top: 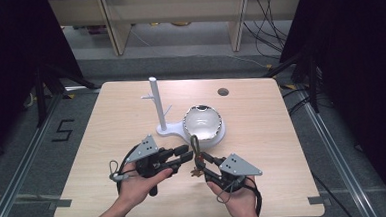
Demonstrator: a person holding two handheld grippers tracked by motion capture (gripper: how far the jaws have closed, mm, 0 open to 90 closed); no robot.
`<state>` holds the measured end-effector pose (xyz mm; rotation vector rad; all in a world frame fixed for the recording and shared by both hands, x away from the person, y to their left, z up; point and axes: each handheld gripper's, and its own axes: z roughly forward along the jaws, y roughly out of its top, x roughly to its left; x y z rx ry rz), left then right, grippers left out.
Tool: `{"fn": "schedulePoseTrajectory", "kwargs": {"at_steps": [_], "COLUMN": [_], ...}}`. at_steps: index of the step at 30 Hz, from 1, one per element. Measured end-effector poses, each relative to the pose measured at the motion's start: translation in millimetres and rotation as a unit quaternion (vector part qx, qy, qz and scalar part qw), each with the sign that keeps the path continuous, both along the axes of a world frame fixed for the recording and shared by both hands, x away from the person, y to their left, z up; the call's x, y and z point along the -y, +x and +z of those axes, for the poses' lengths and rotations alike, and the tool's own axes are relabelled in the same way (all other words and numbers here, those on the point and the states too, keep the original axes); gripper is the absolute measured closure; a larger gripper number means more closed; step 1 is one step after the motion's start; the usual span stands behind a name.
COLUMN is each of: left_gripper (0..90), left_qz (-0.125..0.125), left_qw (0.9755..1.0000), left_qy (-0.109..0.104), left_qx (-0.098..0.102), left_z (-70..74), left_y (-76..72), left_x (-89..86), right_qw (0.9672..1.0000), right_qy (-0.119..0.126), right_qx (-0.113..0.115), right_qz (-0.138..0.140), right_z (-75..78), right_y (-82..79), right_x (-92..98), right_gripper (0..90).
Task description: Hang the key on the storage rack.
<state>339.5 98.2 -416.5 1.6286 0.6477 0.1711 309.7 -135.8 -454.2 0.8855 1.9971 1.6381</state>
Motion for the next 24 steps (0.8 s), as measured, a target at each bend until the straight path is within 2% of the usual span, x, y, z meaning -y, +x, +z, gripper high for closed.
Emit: {"fn": "schedulePoseTrajectory", "kwargs": {"at_steps": [2,3,4,5,14,21,24], "left_gripper": [69.4,70.4,70.4,72.3,83.0,83.5,83.6], "left_qz": [-0.001,0.000,0.000,0.002,0.004,0.005,0.006], "left_qw": [1.0000,1.0000,1.0000,1.0000,1.0000,0.9999,0.9999], "left_qy": [0.002,0.001,0.002,0.003,0.003,0.009,0.013], "left_qx": [-0.003,-0.005,-0.006,-0.007,0.000,0.005,0.008], "left_z": [-0.6,-1.1,-1.5,-2.4,-1.3,1.0,1.5], "left_y": [1.2,1.9,2.8,4.3,5.0,3.7,3.2], "left_x": [1.9,2.8,3.5,4.4,6.0,6.5,6.3], "right_qw": [1.0000,0.9999,0.9999,0.9999,0.9999,0.9998,0.9999], "right_qy": [-0.005,-0.009,-0.009,-0.013,-0.012,-0.014,-0.015], "right_qx": [0.004,0.013,0.013,0.003,0.008,0.013,0.005], "right_qz": [0.002,-0.002,-0.002,-0.004,0.004,0.005,0.002], "right_z": [0.0,-0.1,-0.1,0.0,-0.5,0.4,1.0], "right_y": [0.2,0.5,0.5,-1.2,0.1,0.1,-1.0], "right_x": [-0.1,0.4,0.4,-0.1,-2.1,-2.1,-2.9], "right_gripper": [68.3,68.4,68.4,68.4,68.3,67.8,67.6]}}
